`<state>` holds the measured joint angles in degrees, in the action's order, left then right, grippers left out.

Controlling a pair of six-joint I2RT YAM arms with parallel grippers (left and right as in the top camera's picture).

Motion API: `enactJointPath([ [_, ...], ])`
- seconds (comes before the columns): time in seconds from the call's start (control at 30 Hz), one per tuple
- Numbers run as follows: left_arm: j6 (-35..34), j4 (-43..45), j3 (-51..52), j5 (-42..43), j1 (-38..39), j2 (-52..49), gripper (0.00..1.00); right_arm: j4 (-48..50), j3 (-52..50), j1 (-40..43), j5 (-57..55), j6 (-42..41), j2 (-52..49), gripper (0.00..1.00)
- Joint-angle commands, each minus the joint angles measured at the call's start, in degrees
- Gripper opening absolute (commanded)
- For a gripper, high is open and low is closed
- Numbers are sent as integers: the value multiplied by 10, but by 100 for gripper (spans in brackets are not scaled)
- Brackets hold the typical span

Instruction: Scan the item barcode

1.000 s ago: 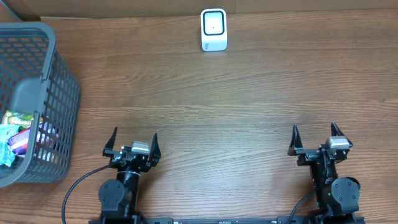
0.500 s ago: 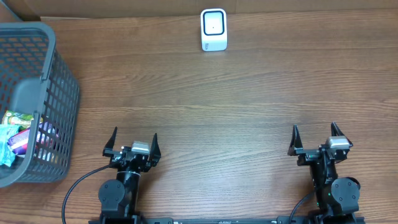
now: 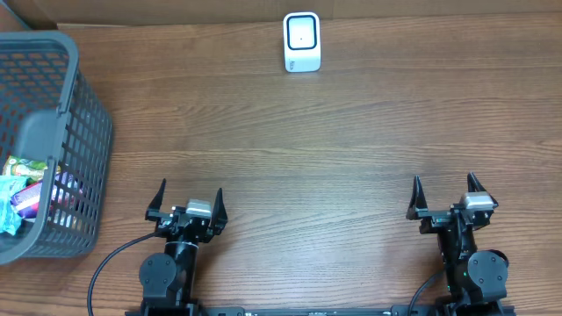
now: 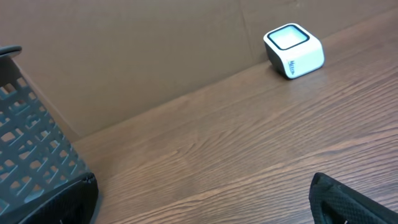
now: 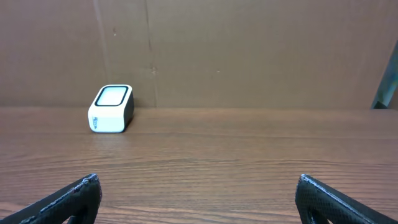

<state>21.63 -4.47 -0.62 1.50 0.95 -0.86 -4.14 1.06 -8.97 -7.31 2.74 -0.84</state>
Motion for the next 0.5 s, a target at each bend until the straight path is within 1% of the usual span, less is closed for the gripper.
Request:
enactJointPath([
  [0.0,11,2,3,11,2,5,100,2,-6,2,1,1,7,100],
  [0.2,11,3,3,11,2,5,100,2,-6,2,1,1,7,100],
  [0.3,-3,7,1,14,2,5,100,6,-6,2,-1,1,7,100],
  [0.47,-13,6,-30,6,2,5,100,31,-6,2,-43,2,7,100],
])
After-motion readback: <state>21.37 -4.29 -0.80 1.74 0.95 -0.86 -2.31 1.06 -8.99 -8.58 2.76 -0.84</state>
